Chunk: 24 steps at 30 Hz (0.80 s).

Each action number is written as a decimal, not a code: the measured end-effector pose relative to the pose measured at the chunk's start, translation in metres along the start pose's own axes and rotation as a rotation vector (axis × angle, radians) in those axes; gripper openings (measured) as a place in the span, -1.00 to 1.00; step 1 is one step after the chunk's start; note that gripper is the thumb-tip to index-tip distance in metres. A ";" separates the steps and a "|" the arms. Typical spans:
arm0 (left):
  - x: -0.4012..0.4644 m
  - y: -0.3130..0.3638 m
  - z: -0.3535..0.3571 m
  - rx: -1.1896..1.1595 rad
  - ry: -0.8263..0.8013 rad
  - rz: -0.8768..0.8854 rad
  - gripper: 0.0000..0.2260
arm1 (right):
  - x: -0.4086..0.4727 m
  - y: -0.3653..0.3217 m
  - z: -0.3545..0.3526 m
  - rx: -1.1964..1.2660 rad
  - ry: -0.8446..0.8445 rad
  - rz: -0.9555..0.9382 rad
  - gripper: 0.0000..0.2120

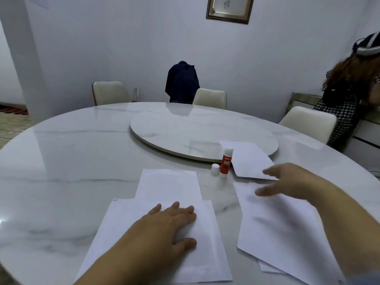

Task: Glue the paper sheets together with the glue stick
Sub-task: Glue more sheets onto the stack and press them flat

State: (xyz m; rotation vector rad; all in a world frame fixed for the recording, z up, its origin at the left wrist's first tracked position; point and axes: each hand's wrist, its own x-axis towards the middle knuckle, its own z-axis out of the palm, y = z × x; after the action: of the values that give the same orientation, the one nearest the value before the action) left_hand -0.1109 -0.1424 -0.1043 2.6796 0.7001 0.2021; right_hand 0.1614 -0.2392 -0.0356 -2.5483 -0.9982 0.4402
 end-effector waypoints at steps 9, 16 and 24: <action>0.006 0.005 0.002 0.037 0.042 0.009 -0.53 | -0.046 0.039 0.029 -0.258 0.199 0.059 -0.30; -0.034 0.011 -0.007 -0.431 0.461 -0.128 -0.74 | -0.094 0.016 -0.015 0.141 0.196 -0.100 -0.78; -0.065 0.041 -0.028 -1.175 0.256 -0.065 -0.17 | -0.132 -0.043 0.007 1.040 -0.285 -0.303 -0.55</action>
State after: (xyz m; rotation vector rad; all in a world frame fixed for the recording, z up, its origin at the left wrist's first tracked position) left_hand -0.1555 -0.1988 -0.0658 1.5148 0.4906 0.6935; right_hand 0.0412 -0.3007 -0.0027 -1.4116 -0.8843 0.9430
